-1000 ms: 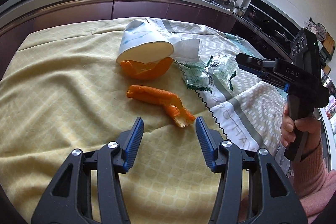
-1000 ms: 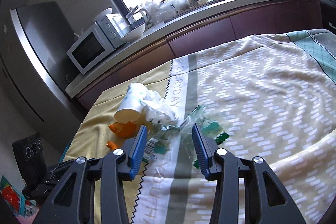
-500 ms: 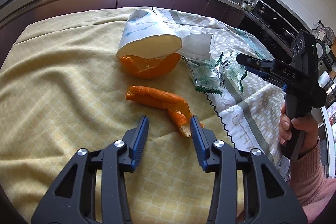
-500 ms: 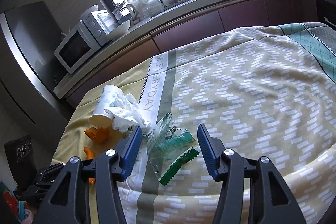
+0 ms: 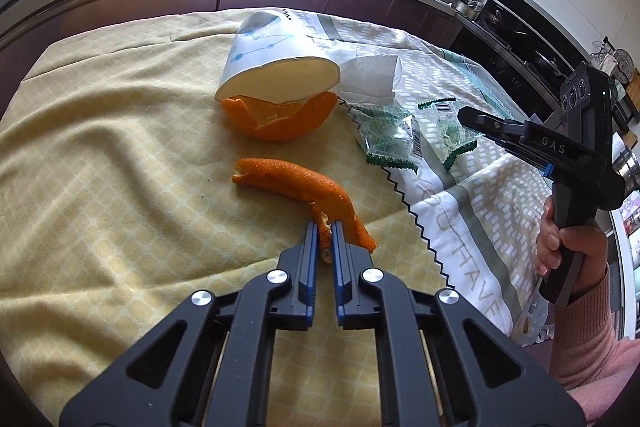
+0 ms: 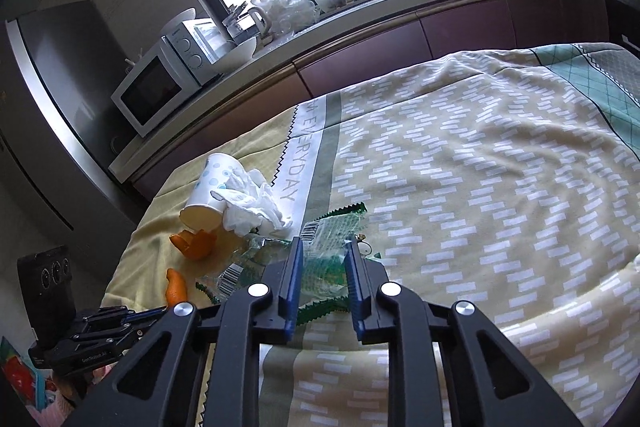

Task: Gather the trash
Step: 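Grasp an orange peel with the left tool while the right tool grasps the clear plastic wrapper, then carry the orange peel and plastic wrapper over the teal bin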

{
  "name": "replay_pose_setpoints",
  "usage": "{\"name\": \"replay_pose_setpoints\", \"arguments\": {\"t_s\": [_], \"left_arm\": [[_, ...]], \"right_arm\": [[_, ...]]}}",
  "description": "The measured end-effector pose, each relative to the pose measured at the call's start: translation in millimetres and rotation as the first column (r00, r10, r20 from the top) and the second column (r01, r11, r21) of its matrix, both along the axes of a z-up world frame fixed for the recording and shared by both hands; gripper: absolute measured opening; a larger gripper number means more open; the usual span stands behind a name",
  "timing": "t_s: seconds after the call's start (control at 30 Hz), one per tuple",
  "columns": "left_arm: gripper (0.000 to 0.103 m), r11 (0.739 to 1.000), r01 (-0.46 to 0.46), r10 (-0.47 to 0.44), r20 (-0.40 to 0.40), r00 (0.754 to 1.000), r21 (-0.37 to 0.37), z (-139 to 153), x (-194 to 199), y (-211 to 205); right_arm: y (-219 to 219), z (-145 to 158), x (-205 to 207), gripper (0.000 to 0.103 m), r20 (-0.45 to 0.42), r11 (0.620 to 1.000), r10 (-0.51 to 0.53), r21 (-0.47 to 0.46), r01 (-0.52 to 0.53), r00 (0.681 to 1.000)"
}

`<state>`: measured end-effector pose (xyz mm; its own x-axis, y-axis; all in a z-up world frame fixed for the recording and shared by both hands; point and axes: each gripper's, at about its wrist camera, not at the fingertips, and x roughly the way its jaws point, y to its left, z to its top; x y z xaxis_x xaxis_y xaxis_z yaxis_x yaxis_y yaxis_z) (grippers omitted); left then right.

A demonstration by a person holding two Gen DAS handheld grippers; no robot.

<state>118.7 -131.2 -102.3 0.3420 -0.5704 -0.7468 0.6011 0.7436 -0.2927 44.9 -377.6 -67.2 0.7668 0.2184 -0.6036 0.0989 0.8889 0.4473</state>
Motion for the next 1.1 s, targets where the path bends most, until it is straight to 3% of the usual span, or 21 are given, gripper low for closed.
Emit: {"name": "replay_pose_setpoints", "arguments": {"t_s": [0.1, 0.13, 0.57, 1.1], "left_arm": [[0.006, 1.000, -0.004, 0.004, 0.022, 1.000, -0.001, 2.7, -4.8, 5.0], [0.005, 1.000, -0.005, 0.005, 0.028, 1.000, -0.005, 4.5, -6.1, 7.3], [0.004, 0.997, -0.060, 0.064, 0.107, 0.992, -0.039, 27.3, -22.5, 61.5], [0.004, 0.975, -0.206, 0.217, 0.158, 0.963, -0.084, 51.9, -37.3, 147.5]], "right_arm": [[2.3, 7.5, -6.0, 0.011, 0.021, 1.000, 0.001, -0.002, -0.001, 1.000], [3.2, 10.5, -7.5, 0.005, 0.028, 1.000, 0.006, 0.000, -0.006, 1.000], [44.9, 52.9, -19.0, 0.003, 0.138, 0.992, 0.126, -0.011, -0.126, 0.982], [144.9, 46.1, 15.7, 0.003, 0.138, 0.917, 0.385, 0.058, -0.395, 0.913]]}}
